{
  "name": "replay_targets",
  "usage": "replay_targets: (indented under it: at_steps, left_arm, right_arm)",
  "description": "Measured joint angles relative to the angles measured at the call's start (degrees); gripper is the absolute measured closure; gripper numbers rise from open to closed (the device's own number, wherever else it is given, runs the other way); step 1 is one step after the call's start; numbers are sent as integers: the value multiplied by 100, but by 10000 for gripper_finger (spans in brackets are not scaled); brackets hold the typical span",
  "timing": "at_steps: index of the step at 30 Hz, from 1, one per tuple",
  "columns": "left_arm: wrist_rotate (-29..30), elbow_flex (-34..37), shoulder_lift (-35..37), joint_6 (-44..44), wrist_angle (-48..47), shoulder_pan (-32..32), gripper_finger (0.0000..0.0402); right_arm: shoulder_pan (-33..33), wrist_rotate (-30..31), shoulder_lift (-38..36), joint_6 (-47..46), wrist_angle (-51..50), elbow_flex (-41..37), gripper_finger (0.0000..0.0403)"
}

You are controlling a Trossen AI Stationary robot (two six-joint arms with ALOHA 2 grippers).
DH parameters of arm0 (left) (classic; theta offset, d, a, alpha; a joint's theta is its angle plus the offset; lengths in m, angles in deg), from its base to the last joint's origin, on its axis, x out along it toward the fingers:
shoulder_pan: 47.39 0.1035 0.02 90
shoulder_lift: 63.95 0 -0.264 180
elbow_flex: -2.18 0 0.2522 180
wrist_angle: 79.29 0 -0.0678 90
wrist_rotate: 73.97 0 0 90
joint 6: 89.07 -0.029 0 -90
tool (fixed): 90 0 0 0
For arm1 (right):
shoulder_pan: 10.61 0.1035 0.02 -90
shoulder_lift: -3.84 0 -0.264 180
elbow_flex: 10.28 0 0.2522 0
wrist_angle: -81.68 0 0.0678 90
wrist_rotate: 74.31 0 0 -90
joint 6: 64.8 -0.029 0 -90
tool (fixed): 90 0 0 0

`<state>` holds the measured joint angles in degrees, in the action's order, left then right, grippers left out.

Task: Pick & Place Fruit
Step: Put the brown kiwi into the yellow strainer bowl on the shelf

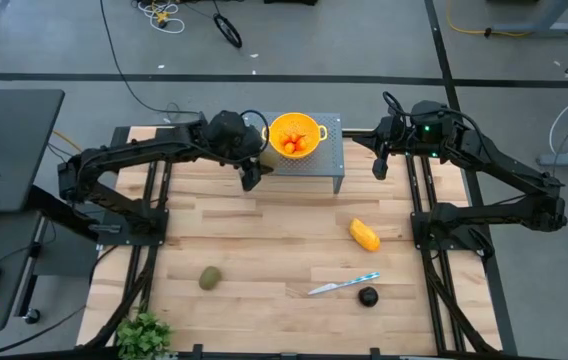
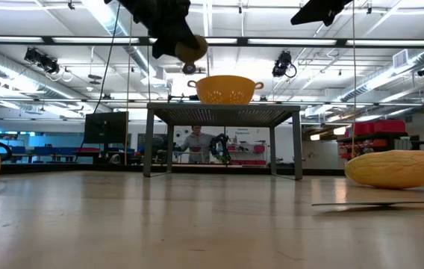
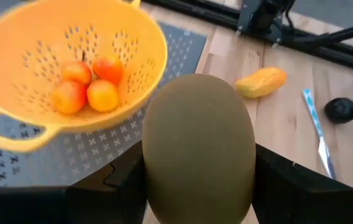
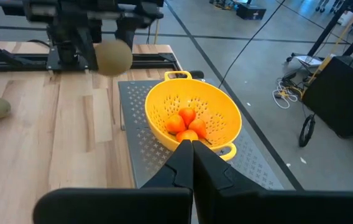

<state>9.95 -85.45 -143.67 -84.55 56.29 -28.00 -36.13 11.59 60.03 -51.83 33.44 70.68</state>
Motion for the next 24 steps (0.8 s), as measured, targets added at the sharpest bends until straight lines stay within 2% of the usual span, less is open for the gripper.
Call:
replay_targets:
  at_steps: [14, 24]
  left_arm:
    - [177, -1290, 0, -70, -1033, 0, 181]
    - [250, -1453, 2, -90, -1110, 0, 181]
  right_arm:
    - [0, 0, 1, 0, 0, 2, 402]
    - [0, -2, 1, 0, 0, 2, 402]
